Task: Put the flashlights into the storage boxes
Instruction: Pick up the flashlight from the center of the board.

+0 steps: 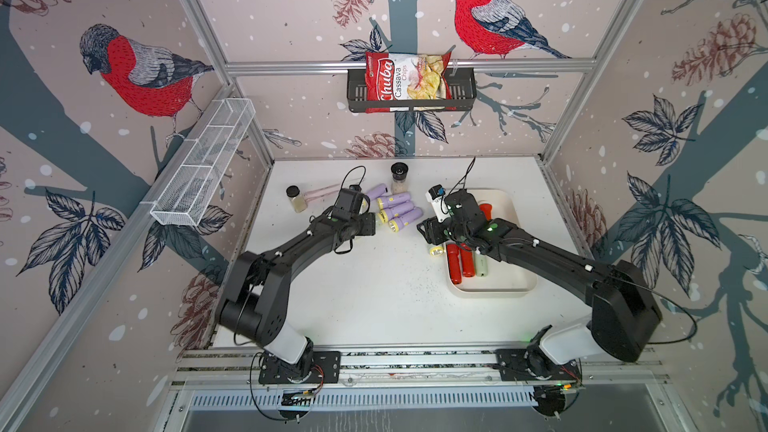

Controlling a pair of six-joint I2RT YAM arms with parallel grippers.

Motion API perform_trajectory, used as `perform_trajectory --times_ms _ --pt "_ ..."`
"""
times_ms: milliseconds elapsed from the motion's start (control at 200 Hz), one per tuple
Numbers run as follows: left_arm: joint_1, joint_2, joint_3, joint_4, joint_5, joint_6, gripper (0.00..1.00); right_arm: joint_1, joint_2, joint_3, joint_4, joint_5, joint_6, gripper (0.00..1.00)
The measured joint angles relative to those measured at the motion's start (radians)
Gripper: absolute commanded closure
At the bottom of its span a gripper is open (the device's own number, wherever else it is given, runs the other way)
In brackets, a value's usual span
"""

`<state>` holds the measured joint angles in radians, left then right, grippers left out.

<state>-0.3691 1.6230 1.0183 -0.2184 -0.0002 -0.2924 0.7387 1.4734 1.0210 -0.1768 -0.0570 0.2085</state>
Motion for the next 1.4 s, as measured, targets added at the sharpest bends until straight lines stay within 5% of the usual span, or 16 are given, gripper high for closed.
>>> perform_trajectory --times_ms 245,600,1321,1401 --pt "0.021 0.161 0.126 -0.092 0.023 0.072 0.36 0.0 0.002 -0.024 0.011 0.011 -0.002 0.4" --pt "0.023 0.208 0.153 -0.136 0.005 0.127 0.37 -0.002 0.002 -0.057 0.026 0.023 -0.002 0.39" --pt "0.011 0.239 0.134 -0.167 0.095 0.154 0.53 -0.002 -0.039 -0.103 0.064 0.025 -0.002 0.4" --pt "0.006 0.239 0.132 -0.169 0.097 0.153 0.62 -0.002 -0.045 -0.107 0.064 0.025 -0.002 0.4"
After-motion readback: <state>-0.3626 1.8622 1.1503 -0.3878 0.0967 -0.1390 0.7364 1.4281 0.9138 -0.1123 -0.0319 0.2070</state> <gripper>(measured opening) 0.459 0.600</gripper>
